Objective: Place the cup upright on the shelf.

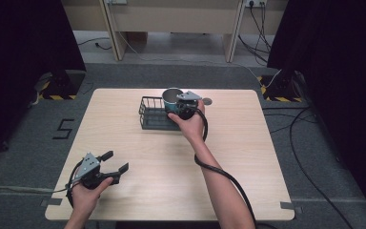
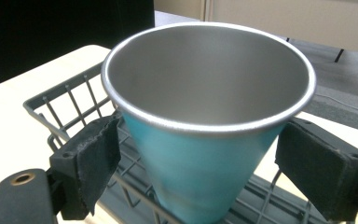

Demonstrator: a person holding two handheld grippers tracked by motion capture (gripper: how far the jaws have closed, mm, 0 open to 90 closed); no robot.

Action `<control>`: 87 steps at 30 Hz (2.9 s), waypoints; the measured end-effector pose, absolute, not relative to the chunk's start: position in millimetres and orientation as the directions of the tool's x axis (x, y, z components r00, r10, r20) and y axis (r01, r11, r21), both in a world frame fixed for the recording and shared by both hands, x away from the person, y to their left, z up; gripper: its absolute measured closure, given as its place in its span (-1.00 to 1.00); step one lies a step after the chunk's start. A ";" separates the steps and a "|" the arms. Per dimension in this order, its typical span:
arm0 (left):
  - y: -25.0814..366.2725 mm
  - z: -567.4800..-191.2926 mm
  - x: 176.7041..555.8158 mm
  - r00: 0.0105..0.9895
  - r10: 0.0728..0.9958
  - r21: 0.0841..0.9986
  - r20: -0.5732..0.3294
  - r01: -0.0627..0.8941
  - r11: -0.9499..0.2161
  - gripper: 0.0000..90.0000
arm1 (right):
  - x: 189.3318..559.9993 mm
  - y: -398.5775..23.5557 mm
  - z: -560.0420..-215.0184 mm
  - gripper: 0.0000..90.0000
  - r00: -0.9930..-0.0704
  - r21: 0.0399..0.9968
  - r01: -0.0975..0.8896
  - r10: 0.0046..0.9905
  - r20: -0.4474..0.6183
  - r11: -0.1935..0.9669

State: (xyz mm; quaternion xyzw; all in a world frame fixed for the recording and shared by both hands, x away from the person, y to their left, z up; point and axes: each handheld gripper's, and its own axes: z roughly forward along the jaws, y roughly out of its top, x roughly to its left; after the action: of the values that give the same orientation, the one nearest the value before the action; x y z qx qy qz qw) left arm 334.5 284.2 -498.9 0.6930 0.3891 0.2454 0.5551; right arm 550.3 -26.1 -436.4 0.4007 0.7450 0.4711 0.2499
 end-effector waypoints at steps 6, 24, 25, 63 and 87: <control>284.3 -498.9 334.5 0.577 0.812 0.960 -0.089 0.267 -0.084 -0.65 | 544.4 -32.4 -435.0 -0.67 -0.554 0.902 0.363 0.832 0.006 0.235; 284.3 -498.9 334.4 0.576 0.813 0.960 -0.087 0.267 -0.086 -0.65 | 528.7 -43.8 -428.2 -0.68 -0.575 0.907 0.342 0.818 -0.004 0.245; 284.4 -498.9 334.3 0.575 0.813 0.960 -0.087 0.267 -0.086 -0.65 | 528.0 -44.3 -428.1 -0.68 -0.574 0.907 0.343 0.819 -0.004 0.245; 284.0 -499.3 334.6 0.574 0.814 0.959 -0.086 0.269 -0.088 -0.65 | 503.6 -75.1 -428.6 -0.66 -0.564 0.910 0.347 0.825 0.009 0.227; 280.7 -499.5 337.9 0.582 0.809 0.958 -0.084 0.270 -0.095 -0.65 | 482.1 -104.1 -429.4 -0.65 -0.545 0.911 0.354 0.838 0.018 0.211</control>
State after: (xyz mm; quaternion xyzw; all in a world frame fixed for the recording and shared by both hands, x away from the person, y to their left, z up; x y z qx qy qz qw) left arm 337.9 280.7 -499.5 0.6983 0.3862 0.2447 0.5507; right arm 482.1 -104.1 -429.4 0.4049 0.7363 0.4800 0.2520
